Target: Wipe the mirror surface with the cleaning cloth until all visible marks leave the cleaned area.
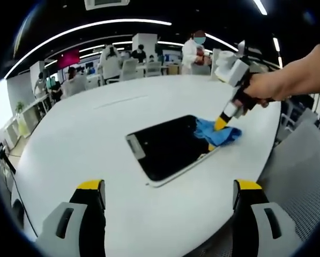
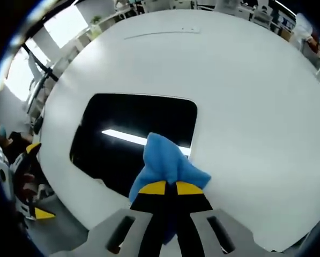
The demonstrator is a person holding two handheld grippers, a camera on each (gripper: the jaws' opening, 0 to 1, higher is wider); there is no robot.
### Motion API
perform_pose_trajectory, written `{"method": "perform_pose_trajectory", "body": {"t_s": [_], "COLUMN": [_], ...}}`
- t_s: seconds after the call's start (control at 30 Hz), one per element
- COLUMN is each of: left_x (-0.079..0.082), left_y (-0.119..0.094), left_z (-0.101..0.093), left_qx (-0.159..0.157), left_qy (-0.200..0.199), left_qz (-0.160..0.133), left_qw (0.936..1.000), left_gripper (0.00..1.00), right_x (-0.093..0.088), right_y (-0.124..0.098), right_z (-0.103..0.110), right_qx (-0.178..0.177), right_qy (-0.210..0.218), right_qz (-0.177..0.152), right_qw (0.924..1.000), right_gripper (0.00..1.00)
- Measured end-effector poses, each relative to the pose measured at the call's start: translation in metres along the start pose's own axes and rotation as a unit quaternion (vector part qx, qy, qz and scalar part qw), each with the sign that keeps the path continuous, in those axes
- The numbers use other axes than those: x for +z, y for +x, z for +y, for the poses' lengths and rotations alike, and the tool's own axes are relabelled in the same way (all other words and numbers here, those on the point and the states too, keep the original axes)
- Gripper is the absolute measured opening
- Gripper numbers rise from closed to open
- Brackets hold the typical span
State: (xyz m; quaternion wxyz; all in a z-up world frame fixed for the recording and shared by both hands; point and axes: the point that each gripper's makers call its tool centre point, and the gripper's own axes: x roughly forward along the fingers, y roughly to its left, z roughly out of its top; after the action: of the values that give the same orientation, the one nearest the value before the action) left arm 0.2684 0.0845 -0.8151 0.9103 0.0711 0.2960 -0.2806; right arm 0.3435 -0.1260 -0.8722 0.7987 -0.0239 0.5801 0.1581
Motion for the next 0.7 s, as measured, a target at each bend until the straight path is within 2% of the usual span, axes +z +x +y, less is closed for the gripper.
{"method": "perform_pose_trajectory", "body": {"t_s": [0.2, 0.47, 0.7], "left_x": [0.001, 0.001, 0.002], "left_y": [0.001, 0.001, 0.000], "left_z": [-0.001, -0.001, -0.001], "left_qx": [-0.002, -0.003, -0.002], "left_qy": [0.002, 0.004, 0.001], "left_qz": [-0.002, -0.003, -0.006], "left_qw": [1.0000, 1.0000, 1.0000], "left_gripper": [0.99, 0.99, 0.99], "right_x": [-0.009, -0.018, -0.017], "right_y": [-0.001, -0.005, -0.004], "right_z": [0.002, 0.004, 0.003], "right_qx": [0.005, 0.015, 0.014], "right_qy": [-0.006, 0.008, 0.010], "right_qz": [0.007, 0.017, 0.019], "right_qw": [0.9999, 0.9997, 0.9997], "right_gripper": [0.00, 0.00, 0.00]}}
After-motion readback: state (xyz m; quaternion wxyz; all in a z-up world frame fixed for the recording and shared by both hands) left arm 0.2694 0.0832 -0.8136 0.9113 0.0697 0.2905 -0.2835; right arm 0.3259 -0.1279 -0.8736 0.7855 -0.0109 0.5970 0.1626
